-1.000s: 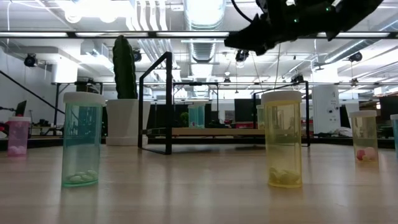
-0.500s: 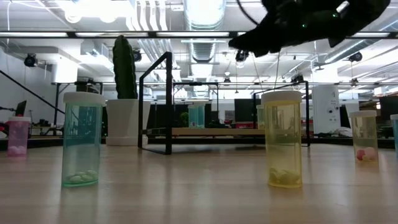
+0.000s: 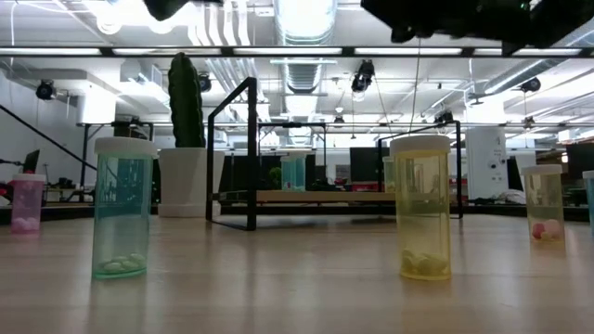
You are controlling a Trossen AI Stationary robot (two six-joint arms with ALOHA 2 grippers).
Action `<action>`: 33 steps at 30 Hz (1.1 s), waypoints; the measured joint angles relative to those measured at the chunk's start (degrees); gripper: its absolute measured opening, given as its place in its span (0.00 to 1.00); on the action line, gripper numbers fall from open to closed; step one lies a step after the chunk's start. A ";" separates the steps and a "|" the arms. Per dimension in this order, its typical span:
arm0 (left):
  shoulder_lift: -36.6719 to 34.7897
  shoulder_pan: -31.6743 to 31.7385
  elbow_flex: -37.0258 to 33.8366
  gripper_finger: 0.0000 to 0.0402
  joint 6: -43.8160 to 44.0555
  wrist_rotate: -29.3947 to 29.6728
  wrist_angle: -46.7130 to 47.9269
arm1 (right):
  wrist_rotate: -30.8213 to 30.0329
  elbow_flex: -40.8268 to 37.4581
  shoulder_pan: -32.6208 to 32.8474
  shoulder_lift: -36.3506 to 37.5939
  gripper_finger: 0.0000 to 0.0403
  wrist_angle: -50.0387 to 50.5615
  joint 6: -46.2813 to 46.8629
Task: Pick and place medicine bottles onto shelf by color
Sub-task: Put the pink pill bottle on the shelf
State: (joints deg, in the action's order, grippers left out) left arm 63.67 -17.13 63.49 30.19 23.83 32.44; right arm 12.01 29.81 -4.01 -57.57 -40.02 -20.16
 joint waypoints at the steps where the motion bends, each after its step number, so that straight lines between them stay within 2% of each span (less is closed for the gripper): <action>1: 0.88 -0.02 2.55 0.27 6.14 -2.05 8.22 | 0.00 0.69 0.00 1.17 0.13 2.41 -0.26; 5: 4.72 -0.19 8.29 0.25 27.76 -11.14 34.40 | 0.04 1.86 0.02 5.00 0.13 9.39 -0.44; 9: 7.33 -0.13 7.92 0.24 40.44 -20.96 45.28 | 0.04 1.72 0.02 6.86 0.13 12.70 -0.46; 15: 7.71 -0.24 2.38 0.28 46.31 -23.43 42.09 | 0.07 1.71 0.02 6.61 0.13 13.94 -1.25; 27: 7.57 -0.21 -7.17 0.59 52.00 -21.87 41.63 | 0.04 4.04 0.00 9.87 0.13 14.39 -6.73; 33: 7.55 -0.21 -9.02 0.61 53.49 -22.29 41.52 | 0.06 3.86 0.00 11.63 0.13 15.09 -7.85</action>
State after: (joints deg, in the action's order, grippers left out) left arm 71.22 -17.34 54.46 83.68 1.54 73.96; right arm 12.07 33.67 -4.01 -45.94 -24.93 -28.01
